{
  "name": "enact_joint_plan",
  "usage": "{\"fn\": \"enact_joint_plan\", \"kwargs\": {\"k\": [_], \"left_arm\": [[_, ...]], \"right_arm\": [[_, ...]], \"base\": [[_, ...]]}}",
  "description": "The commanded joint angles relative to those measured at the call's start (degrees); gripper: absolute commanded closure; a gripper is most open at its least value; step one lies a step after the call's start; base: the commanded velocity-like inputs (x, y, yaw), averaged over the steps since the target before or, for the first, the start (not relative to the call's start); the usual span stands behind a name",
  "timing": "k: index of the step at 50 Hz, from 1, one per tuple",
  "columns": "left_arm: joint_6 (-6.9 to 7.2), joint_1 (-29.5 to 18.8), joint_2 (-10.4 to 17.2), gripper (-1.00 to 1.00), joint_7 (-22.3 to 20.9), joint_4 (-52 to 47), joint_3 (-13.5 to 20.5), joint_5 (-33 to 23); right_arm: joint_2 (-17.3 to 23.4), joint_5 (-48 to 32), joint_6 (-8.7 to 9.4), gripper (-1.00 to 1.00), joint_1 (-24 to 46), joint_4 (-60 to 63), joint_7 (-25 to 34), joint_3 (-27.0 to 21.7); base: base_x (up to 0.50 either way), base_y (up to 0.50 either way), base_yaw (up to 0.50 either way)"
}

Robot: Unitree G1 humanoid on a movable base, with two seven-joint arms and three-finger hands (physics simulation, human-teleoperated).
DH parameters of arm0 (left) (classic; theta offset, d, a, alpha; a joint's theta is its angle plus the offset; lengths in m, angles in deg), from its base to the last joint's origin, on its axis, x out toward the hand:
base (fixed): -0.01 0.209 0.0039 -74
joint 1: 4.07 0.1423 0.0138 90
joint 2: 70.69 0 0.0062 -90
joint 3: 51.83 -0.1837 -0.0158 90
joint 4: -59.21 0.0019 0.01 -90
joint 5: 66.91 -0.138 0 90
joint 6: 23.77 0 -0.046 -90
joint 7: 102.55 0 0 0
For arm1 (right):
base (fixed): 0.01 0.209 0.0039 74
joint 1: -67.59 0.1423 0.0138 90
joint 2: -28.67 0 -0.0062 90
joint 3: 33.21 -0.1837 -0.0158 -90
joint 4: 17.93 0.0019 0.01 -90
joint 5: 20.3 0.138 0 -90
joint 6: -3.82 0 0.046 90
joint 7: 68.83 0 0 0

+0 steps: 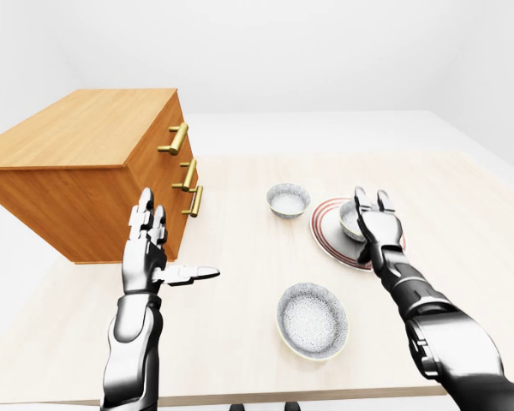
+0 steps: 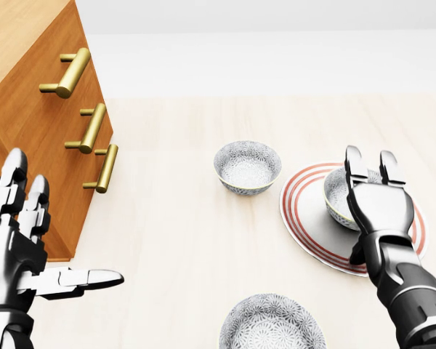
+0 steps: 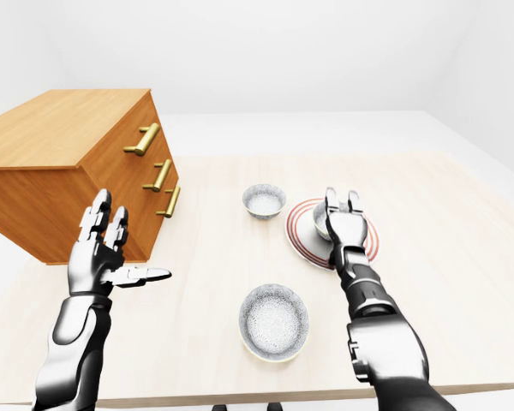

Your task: Put the bowl in the middle on the plate.

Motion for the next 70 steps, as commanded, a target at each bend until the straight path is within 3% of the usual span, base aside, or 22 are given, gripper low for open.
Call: {"fn": "enact_joint_plan", "kwargs": {"k": [1,70], "left_arm": [[0.0,-0.03,0.0,-1.0,0.02,-0.35,0.01,0.06],[0.0,-0.08,0.03,-1.0,0.04,-0.68,0.15,0.17]], "right_arm": [[0.17,0.3,0.0,-1.0,0.58,0.59,0.0,-0.14],[-1.82,6.75,0.0,-1.0,-0.38,9.43,0.0,-1.84]], "base": [[0.0,0.0,0.0],[0.0,0.0,0.0]]}}
